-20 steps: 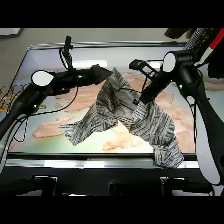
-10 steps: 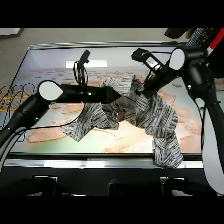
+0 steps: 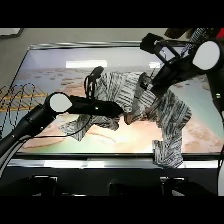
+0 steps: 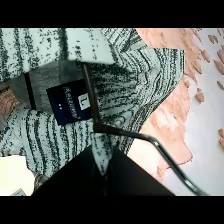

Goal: Fold the clothes and pants, and hang the long-sleeved shirts on hangers.

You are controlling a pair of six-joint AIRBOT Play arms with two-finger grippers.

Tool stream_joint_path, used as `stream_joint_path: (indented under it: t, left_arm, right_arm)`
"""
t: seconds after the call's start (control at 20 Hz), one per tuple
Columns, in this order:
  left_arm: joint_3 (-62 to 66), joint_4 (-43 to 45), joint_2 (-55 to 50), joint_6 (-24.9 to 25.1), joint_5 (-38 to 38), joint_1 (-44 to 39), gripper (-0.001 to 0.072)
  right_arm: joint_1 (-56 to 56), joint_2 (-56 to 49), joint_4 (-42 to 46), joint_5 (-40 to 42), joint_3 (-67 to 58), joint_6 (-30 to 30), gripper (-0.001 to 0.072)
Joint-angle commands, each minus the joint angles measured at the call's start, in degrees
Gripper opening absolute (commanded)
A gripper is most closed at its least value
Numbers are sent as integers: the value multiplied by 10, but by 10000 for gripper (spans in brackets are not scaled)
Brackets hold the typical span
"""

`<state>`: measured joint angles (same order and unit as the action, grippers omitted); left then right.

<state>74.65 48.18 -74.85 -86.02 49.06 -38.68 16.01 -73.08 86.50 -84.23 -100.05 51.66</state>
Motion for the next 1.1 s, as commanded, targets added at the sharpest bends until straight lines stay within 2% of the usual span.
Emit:
stream_joint_path:
  t: [0.0, 0.1, 0.25, 0.3, 0.35, 0.5, 0.7, 0.8, 0.95, 1.05]
  left_arm:
    - [-3, 56, 0, -1, -3, -3, 19]
    - [-2, 67, 1, 1, -12, -1, 47]
    - [17, 67, 13, 10, 5, 21, 446]
    - [30, 67, 23, 31, 24, 35, 519]
    - [43, 67, 36, 56, 51, 54, 550]
    - [66, 72, 80, 131, 122, 125, 548]
    - [66, 99, 106, 280, 186, 188, 546]
    - [61, 100, 106, 302, 202, 193, 546]
    - [32, 99, 106, 437, 206, 193, 547]
    - [5, 98, 105, 501, 206, 195, 547]
  right_arm:
    - [0, 30, -12, -26, -1, -19, 25]
    - [0, 39, -19, -27, 0, -24, 25]
    - [0, 41, -24, -27, 0, -36, 25]
    - [0, 42, -28, -27, 0, -46, 25]
    - [0, 42, -29, -28, 0, -53, 25]
    - [0, 42, -35, -42, 0, -108, 25]
    - [-2, 39, -97, -41, 1, -215, 26]
    - [-2, 37, -138, -43, 3, -279, 26]
    - [-2, 29, -174, -51, 3, -293, 26]
    - [-2, 24, -181, -57, 3, -299, 26]
